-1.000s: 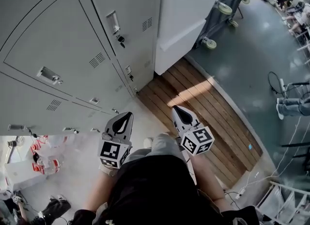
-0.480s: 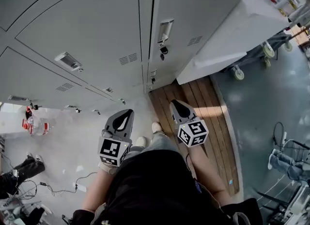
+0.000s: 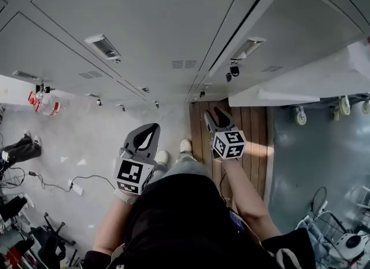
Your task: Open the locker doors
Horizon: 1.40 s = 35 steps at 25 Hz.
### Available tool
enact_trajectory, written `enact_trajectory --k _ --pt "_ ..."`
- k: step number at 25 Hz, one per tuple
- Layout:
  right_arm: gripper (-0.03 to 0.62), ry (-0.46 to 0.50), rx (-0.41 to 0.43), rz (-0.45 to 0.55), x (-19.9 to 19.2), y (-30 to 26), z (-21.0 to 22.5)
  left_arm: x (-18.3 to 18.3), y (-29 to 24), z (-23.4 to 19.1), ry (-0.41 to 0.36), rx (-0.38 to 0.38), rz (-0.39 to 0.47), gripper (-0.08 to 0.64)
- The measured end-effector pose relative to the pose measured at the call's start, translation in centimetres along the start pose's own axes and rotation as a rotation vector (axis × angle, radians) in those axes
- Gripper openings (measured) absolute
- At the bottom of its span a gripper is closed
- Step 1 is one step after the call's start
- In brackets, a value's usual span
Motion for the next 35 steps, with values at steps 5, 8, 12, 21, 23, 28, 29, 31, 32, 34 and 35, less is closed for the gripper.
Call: enact_trajectory --k 5,8,12,21,23,28,29,31,32,34,35 --pt "0.227 0.029 0.011 -0.051 -1.8 -4.3 2.2 -1.6 1.3 -1.0 0.035 0.098 -0.035 0.02" --pt "0.244 0.046 0.032 -0.085 -2.5 -6.5 3.2 -2.7 2.4 -1.3 0.072 0.169 -0.055 0.02" --pt "0.258 0.083 0.051 -0.124 -3.2 -9.0 3.8 -4.2 3.7 -1.7 0.124 0.245 -0.076 0.02" --pt "0.276 0.125 0.052 -0.173 -4.4 -13.6 5.8 -7.2 7.0 -0.9 0.207 0.379 -0.131 0.02" --pt "0.279 0.131 0.047 -0.177 -4.6 -14.4 6.1 -7.8 7.6 -0.6 0.212 0.392 -0.137 0.02" --pt "0.288 0.151 0.011 -0.189 -4.9 -15.9 7.1 -8.9 8.9 -0.1 0.224 0.428 -0.151 0.02" --pt "0.288 0.142 0.004 -0.187 -4.9 -16.1 7.3 -9.1 9.1 0.0 0.23 0.434 -0.152 0.02" --pt "0.288 0.123 0.0 -0.184 -5.0 -16.6 7.5 -9.5 9.5 0.0 0.242 0.443 -0.155 0.02" --pt "0.288 0.119 0.001 -0.185 -5.0 -16.9 7.4 -9.7 9.6 0.0 0.247 0.447 -0.157 0.02" --pt "0.288 0.125 0.001 -0.187 -5.0 -17.4 7.3 -10.0 9.8 -0.1 0.255 0.453 -0.161 0.02" --pt "0.293 0.131 -0.007 -0.189 -4.9 -17.6 7.2 -10.1 9.9 -0.2 0.26 0.456 -0.162 0.02"
Point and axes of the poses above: the fingertips, and each gripper's own axes: y backward along the fingers, z to its right, x out of its top, the point moved 3 cm from there along y, backward along the fingers, and after that the axes turned 3 degrees about x, right-handed, at the moved point
